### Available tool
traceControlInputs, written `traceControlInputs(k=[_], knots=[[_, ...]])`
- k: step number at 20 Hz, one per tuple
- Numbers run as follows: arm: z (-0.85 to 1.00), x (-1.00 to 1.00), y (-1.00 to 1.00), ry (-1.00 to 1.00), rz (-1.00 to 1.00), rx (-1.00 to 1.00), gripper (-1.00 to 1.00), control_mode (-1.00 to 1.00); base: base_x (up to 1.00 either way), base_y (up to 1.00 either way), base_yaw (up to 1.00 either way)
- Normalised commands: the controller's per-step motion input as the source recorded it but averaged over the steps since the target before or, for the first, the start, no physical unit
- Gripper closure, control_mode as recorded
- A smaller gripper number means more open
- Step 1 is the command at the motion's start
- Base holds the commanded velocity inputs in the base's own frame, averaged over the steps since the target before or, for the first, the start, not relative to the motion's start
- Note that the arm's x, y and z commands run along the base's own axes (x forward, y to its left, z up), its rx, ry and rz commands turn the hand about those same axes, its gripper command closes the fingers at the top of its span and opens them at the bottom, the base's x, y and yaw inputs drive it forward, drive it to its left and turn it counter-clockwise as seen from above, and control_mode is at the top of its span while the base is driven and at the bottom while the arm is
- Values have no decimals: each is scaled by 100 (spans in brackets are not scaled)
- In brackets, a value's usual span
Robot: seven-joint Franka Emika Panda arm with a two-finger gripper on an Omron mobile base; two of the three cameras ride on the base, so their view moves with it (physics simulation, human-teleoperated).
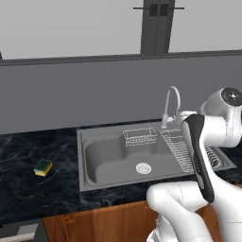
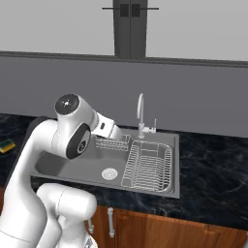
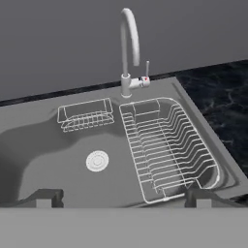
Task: Soak the sponge with water for a few seconds and then drop it inside the sink.
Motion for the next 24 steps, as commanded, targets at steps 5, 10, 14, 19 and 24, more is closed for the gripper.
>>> traceControlInputs(k=[5,10,14,19,24], knots=[[0,-1,-46,0,0,-1,-100,-100,0,0,0],[0,0,-42,0,0,-1,-100,-100,0,0,0],[0,0,-36,-2,0,-1,-100,-100,0,0,0],[0,0,-24,-5,0,0,-100,-100,0,0,0],[-8,0,-2,-20,2,0,-100,-100,0,0,0]])
